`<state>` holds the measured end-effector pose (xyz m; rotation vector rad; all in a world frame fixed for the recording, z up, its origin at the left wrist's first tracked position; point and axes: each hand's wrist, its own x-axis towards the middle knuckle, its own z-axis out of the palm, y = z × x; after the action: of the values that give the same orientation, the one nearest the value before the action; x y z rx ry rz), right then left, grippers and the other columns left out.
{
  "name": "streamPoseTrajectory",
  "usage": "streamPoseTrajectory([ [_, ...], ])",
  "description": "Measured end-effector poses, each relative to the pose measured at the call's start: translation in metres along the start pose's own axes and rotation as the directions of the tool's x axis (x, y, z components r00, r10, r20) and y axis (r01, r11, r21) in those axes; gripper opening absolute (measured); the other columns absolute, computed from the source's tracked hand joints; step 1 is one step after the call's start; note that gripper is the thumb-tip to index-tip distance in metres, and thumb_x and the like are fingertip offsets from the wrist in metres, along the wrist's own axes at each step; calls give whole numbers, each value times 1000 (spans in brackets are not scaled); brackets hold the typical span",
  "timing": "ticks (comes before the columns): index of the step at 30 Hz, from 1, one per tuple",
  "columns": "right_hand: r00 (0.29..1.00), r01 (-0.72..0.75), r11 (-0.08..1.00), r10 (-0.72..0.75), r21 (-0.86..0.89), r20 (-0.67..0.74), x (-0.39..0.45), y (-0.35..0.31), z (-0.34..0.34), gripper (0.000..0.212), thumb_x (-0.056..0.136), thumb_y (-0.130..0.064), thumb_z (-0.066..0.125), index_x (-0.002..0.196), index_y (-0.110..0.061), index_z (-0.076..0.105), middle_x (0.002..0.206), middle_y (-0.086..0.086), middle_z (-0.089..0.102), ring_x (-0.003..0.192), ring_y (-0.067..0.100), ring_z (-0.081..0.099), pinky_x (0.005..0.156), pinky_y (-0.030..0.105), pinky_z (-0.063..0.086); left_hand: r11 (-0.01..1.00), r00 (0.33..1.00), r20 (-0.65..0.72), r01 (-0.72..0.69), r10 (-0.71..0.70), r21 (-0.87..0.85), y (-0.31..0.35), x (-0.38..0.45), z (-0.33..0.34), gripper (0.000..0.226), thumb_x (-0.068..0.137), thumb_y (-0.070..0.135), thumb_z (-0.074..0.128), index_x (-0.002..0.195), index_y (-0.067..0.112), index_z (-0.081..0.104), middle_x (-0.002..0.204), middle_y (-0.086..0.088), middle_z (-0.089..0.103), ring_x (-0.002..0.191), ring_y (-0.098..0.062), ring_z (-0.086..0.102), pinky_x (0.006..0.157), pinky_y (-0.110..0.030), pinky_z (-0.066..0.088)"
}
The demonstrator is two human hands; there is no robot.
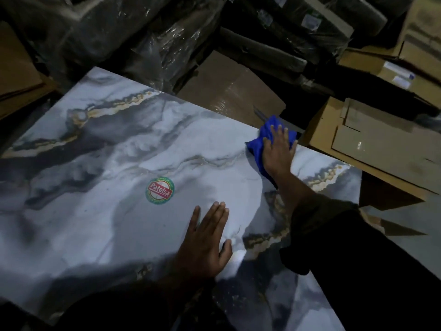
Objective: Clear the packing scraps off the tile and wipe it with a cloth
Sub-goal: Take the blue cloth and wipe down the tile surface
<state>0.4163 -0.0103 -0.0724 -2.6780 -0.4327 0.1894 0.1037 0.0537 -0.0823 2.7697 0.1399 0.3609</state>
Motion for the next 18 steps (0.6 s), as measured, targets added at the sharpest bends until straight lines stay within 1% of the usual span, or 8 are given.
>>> streamPoseTrajectory([
  [2,987,151,988,-152,26,44,7,-10,3,53,108,-33,35,160,-29,25,170,0,16,157,17,6,126,48,-4,1000,1000,-3,-4,4,-5,0,0,0,66,88,31,62,146,2,50,158,-11,41,152,-24,31,117,-61,29],
  [4,955,284,958,-280,-30,100,7,-18,6,55,107,-44,36,160,-33,26,170,1,13,157,19,5,125,50,-2,1000,1000,-1,0,0,-1,0,-1,2,66,88,31,62,146,2,49,158,-11,42,152,-24,30,117,-61,30],
  [6,899,425,899,-406,-103,165,1,-20,9,61,103,-58,37,159,-37,27,171,0,9,158,21,2,125,54,0,1000,1000,4,15,-15,9,0,-2,3,68,89,33,60,148,1,47,158,-12,41,152,-24,30,118,-60,29],
  [7,861,498,857,-470,-136,193,-3,-21,11,63,102,-62,38,159,-37,28,171,0,8,158,21,1,125,55,2,1000,1000,5,26,-26,7,0,-3,3,70,89,34,59,148,0,45,158,-13,41,152,-25,30,118,-59,29],
  [9,791,606,778,-569,-164,226,-15,-24,13,62,101,-60,39,158,-38,29,171,0,10,158,22,2,125,55,5,999,999,-3,49,-49,-7,0,-4,3,72,89,34,60,149,0,43,157,-14,42,151,-26,32,119,-58,29],
  [11,742,665,732,-624,-149,244,-31,-26,16,59,101,-56,39,157,-39,32,170,0,12,158,21,4,125,53,3,997,997,-22,68,-68,-29,1,-4,3,72,88,32,61,150,1,42,156,-15,41,150,-27,33,120,-56,28],
  [14,695,710,697,-672,-98,254,-64,-25,19,56,101,-47,44,155,-37,36,170,-1,15,158,20,5,125,48,-1,997,995,-84,57,-62,-57,3,-6,1,69,88,24,63,148,-3,43,154,-18,43,148,-31,36,119,-58,29],
  [18,695,709,700,-675,-83,247,-116,-18,21,55,101,-39,51,154,-34,40,169,-1,19,157,19,8,126,47,3,992,986,-151,49,-67,-120,7,-5,-5,65,85,19,61,144,-6,48,150,-20,47,143,-32,42,116,-65,29],
])
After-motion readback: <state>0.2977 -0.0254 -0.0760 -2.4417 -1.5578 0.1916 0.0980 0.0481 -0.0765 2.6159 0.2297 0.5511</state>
